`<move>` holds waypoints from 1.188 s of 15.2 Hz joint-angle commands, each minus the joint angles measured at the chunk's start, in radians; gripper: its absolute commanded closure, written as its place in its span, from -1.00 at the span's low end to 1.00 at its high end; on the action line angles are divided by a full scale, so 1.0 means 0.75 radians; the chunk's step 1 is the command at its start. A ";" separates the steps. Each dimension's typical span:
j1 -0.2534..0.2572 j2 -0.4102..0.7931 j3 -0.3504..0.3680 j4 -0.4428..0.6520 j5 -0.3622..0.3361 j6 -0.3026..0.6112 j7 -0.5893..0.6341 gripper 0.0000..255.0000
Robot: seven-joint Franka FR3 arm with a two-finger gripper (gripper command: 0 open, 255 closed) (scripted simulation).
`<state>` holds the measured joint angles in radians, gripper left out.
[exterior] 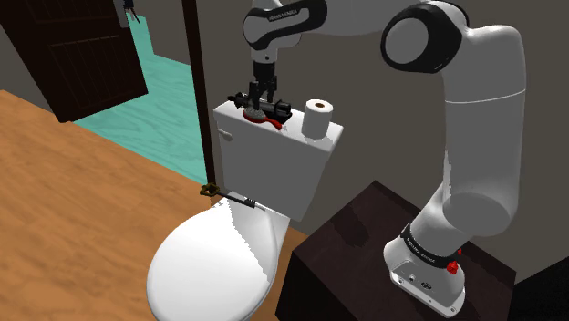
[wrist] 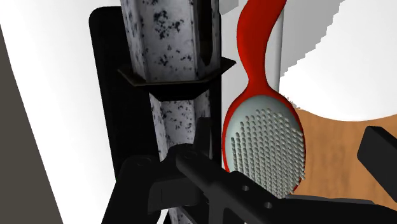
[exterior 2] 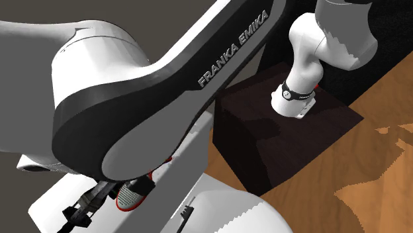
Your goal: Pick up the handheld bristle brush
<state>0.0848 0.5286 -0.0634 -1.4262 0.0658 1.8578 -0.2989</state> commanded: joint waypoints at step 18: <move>0.003 0.057 0.006 -0.075 0.005 0.132 -0.011 1.00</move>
<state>0.0887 0.5556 -0.0572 -1.4749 0.0703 1.9591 -0.3061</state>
